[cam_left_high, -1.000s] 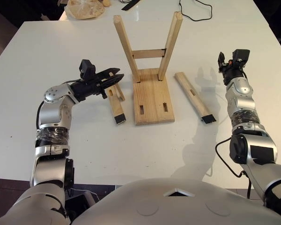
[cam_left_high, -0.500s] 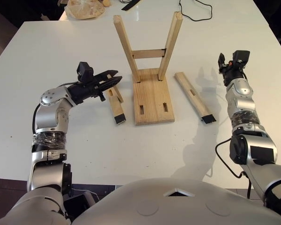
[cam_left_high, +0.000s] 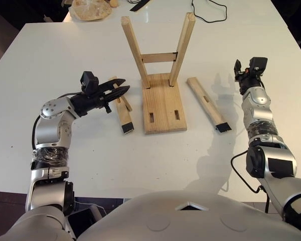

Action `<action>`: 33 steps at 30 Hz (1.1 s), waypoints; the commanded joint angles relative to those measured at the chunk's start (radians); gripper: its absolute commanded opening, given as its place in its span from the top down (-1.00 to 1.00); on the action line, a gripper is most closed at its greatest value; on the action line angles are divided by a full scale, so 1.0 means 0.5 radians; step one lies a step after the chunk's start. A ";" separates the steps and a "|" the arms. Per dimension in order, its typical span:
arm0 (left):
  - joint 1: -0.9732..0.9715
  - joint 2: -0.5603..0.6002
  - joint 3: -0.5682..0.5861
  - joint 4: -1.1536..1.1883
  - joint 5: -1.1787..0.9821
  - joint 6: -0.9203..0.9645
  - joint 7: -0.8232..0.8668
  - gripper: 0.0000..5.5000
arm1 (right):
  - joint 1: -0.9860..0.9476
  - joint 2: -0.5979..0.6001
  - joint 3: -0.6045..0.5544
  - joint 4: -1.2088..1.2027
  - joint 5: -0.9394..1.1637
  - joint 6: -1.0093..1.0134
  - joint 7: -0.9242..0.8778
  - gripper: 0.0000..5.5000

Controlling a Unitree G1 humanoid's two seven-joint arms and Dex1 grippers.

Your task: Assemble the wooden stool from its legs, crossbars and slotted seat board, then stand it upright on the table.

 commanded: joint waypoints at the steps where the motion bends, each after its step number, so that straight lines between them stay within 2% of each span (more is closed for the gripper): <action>1: 0.158 0.092 -0.051 -0.008 0.069 0.104 -0.022 0.53 | -0.004 -0.008 0.000 0.020 -0.017 -0.009 -0.008 0.07; 8: 0.184 0.178 -0.052 -0.090 0.021 0.150 -0.031 0.53 | -0.009 -0.009 -0.003 0.038 -0.021 -0.018 -0.025 0.07; 13: -0.020 0.137 0.052 -0.079 -0.079 0.168 0.057 0.53 | -0.021 -0.001 0.003 0.051 -0.022 -0.025 -0.027 0.07; 20: -0.273 0.333 0.200 -0.009 -0.095 0.165 -0.014 0.53 | -0.019 -0.002 0.001 0.058 -0.016 -0.039 -0.036 0.07; 25: -0.291 0.451 0.087 0.221 0.095 0.028 -0.161 0.53 | 0.006 0.034 0.001 0.056 -0.008 -0.058 -0.057 0.07; 33: -0.240 0.394 0.014 0.247 0.136 0.012 -0.236 0.53 | 0.031 0.055 -0.025 0.047 0.012 -0.061 -0.089 0.07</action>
